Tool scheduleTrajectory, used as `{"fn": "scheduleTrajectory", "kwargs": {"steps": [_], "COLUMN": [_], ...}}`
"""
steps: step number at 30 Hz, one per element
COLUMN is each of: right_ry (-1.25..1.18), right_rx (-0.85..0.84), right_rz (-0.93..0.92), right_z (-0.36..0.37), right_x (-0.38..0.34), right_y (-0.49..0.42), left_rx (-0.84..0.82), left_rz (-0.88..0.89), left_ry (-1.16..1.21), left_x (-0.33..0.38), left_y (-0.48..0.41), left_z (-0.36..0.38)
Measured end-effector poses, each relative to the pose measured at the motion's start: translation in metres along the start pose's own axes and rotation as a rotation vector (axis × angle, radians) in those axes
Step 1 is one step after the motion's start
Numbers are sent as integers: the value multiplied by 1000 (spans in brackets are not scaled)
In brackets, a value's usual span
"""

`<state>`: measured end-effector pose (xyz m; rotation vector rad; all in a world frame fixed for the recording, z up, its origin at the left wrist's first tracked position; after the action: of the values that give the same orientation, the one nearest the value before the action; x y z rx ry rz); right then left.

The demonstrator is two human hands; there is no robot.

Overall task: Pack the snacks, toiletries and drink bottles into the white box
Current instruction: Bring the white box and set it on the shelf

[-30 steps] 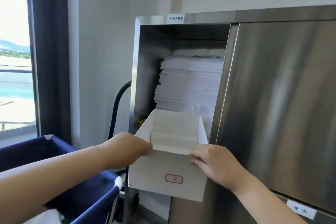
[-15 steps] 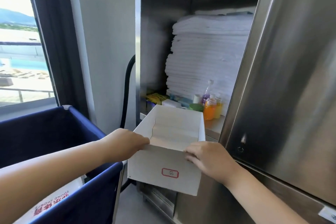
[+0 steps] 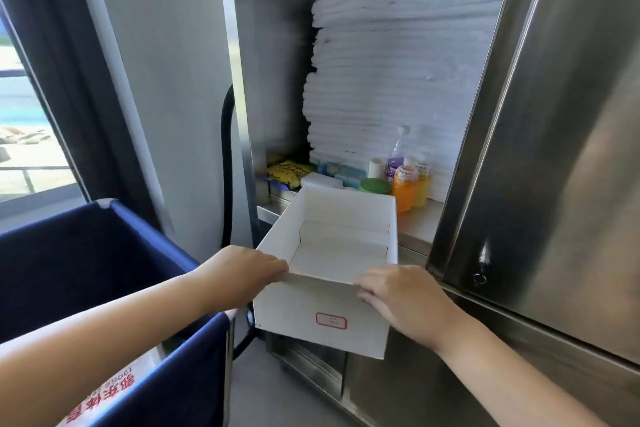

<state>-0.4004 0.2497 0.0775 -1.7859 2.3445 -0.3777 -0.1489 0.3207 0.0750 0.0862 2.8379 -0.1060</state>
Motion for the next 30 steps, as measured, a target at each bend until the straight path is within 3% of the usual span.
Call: {"fn": "scheduleTrajectory", "kwargs": {"steps": [9, 17, 30], "right_ry": [-90, -169, -107], "right_rx": [-33, -64, 544], "right_rz": [97, 238, 335], "right_z": [41, 47, 76], "right_x": [2, 12, 65], "right_y": [-43, -72, -68], "left_rx": [-11, 14, 36], "left_rz": [140, 211, 383], "left_ry": [1, -17, 130], "left_x": [-56, -90, -107], "left_y": [-46, -74, -93], "left_z": [52, 48, 54]}}
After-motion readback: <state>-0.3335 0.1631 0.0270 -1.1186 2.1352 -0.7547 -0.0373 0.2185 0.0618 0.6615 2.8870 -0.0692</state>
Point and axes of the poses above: each hand's wrist, its own y-axis away from the middle knuckle, its own z-axis out of the palm, x = y × z, the point moved 2 cm from there along -y, towards the middle knuckle, and after that the axes turned 9 degrees about -z, right-handed, at the moved point
